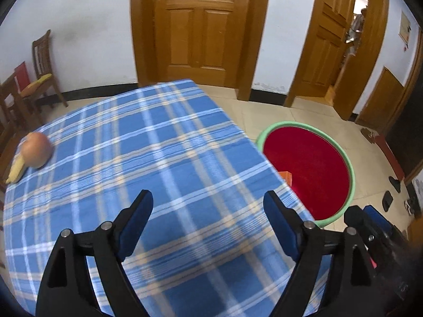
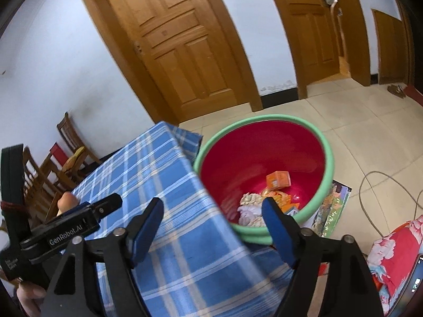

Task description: Collect trash

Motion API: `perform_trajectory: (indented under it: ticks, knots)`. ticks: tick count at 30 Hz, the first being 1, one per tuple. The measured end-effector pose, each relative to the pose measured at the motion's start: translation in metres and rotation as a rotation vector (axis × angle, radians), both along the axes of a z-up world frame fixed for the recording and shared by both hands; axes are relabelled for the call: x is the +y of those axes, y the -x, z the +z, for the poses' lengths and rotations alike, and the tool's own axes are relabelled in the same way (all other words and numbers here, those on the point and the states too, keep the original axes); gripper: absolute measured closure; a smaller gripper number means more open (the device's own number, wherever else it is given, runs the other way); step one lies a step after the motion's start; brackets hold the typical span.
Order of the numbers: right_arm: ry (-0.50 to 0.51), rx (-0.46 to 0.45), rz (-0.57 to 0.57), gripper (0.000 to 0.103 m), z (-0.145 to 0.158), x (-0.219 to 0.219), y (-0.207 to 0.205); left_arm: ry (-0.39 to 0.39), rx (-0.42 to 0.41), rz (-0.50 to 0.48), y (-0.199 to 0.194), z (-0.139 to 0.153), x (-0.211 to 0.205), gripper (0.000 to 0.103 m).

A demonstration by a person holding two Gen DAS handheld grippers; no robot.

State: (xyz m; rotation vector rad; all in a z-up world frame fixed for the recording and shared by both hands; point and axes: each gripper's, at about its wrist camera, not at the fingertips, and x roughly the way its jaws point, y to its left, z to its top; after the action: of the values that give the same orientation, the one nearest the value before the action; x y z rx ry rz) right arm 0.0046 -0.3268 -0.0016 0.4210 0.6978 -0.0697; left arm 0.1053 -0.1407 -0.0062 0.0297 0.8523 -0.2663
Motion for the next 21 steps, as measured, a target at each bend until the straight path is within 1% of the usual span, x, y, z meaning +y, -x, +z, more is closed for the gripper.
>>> perform_trajectory:
  ticks: [2, 5, 11, 17, 21]
  knots:
    - [0.007, 0.002, 0.007, 0.019, 0.001, 0.007, 0.003, -0.005, -0.006, 0.017, 0.006, 0.002, 0.010, 0.018]
    - [0.022, -0.003, 0.014, 0.013, 0.004, 0.018, 0.008, -0.010, -0.012, 0.038, 0.016, 0.006, 0.023, 0.018]
    - [0.039, -0.029, 0.034, 0.008, 0.014, 0.036, 0.019, -0.003, -0.042, 0.094, 0.036, 0.017, 0.048, 0.018]
    - [0.061, -0.065, 0.047, 0.008, 0.025, 0.050, 0.031, 0.022, -0.068, 0.144, 0.055, 0.026, 0.070, 0.018]
    - [0.071, -0.079, 0.059, 0.007, 0.030, 0.061, 0.037, 0.026, -0.076, 0.159, 0.066, 0.030, 0.080, 0.018]
